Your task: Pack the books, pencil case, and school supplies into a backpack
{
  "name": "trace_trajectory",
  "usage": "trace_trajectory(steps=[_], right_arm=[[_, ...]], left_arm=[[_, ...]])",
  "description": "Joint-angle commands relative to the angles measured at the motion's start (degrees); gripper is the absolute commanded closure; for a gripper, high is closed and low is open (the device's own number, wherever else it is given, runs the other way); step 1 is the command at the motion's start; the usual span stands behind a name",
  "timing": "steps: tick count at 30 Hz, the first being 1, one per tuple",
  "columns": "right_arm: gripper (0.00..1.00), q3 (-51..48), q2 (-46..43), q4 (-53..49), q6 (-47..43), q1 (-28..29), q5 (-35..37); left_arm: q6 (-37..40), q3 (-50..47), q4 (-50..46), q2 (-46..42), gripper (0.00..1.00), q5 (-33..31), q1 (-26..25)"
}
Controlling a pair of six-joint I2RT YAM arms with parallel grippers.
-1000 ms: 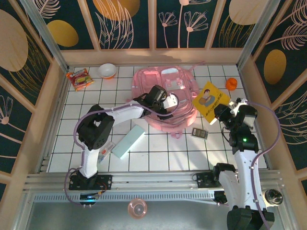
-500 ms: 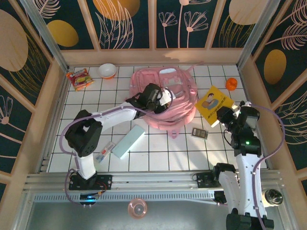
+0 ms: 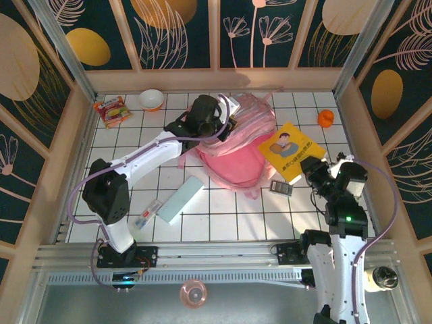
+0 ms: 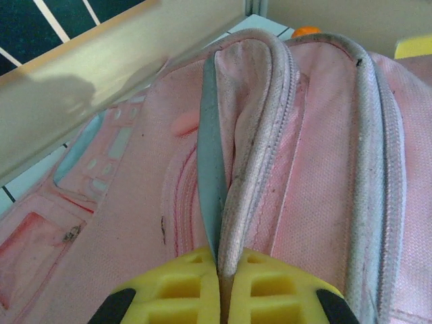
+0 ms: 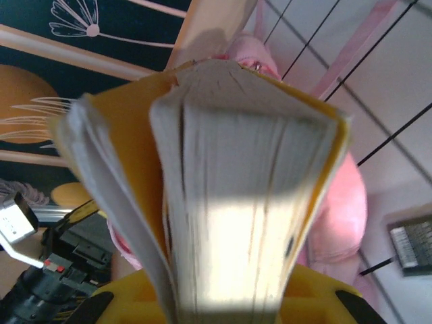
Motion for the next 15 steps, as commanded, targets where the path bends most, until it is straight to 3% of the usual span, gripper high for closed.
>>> trace_trajectory(steps=[1,6,11,15], right_arm=[[1.00,-3.8,-1.6,12.3,8.1,1.4,-5.9],[1.00,-9.2,-0.6,23.9,14.9,9.5,-0.4],[1.00,-13.9,4.8,35.6,20.8,24.3,15.1],[1.00,-17.6,11.6,48.9,24.1,32.4,26.4]], left_arm=[[-4.2,5.8,5.1,-2.3,1.00,2.3,0.3],[-5.3,8.8,3.6,-0.6,1.00,2.9,0.7],[-6.3,10.3,3.7,0.7,1.00,5.5,1.1],[-6.9,10.7,3.8,1.1,1.00,6.5,1.4]])
